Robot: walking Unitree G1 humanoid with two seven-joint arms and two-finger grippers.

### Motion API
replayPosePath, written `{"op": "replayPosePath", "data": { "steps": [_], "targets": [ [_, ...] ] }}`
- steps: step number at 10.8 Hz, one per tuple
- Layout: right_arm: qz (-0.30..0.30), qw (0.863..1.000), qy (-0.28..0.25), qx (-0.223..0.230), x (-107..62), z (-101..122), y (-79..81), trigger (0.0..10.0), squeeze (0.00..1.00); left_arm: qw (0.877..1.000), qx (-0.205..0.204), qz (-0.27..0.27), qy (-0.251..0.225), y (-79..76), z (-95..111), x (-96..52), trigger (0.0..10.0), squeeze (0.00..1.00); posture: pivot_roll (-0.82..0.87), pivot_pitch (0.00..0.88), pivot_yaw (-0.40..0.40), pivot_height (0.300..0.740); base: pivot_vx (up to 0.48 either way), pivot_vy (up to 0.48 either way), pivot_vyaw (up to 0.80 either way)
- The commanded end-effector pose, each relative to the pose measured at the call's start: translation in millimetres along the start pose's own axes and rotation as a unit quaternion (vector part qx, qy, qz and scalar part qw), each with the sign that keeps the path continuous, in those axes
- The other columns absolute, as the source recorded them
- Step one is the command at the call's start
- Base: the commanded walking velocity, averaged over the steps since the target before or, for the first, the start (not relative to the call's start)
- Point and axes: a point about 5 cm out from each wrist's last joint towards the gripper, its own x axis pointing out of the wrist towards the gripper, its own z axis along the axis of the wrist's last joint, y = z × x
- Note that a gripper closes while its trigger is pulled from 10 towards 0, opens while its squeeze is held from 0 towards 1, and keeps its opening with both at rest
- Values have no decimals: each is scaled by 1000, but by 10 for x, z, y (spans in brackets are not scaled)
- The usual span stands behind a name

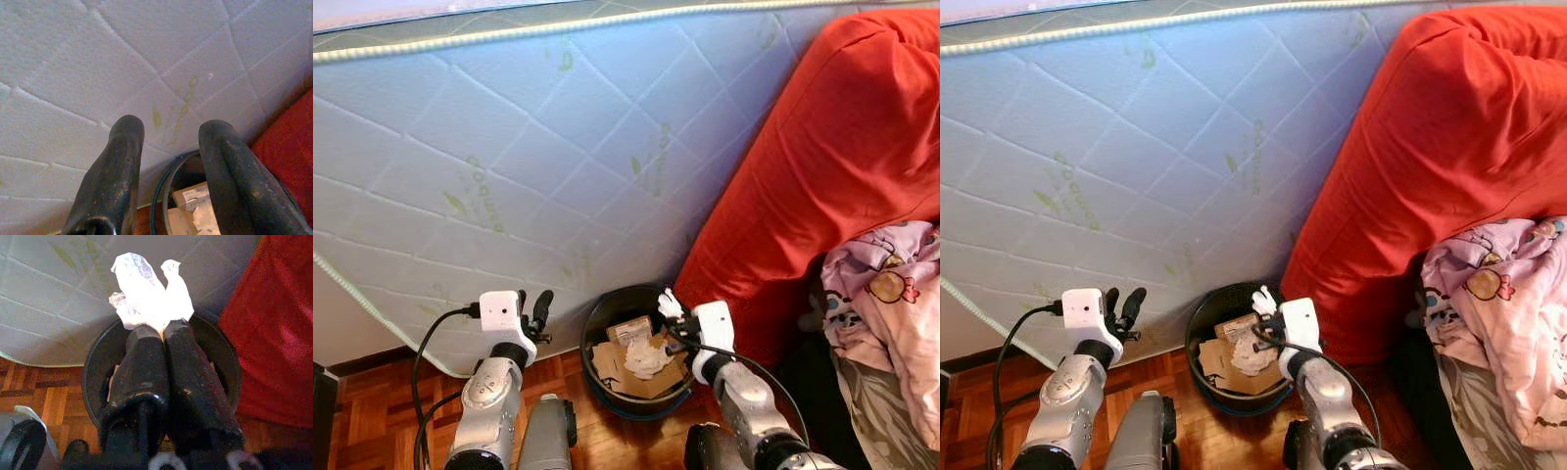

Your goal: Clean up the room

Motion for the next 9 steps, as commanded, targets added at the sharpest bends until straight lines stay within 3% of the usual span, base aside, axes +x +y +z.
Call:
{"op": "replayPosePath", "data": {
  "steps": [1,7,9],
  "targets": [
    [-3,1000,15,3,-34,-74,-20,10000,0,1000,-7,1,4,-4,-25,-25,10000,0,60,161,-43,622,266,0,0],
    [-1,1000,14,3,-13,-54,2,10000,0,1000,-8,4,6,2,-26,-35,10000,0,68,157,-47,622,274,0,0],
    [0,1000,18,2,-18,-65,-2,10000,0,1000,-11,4,4,-10,-44,-71,10000,0,68,160,-49,622,0,0,0]
  ]
}}
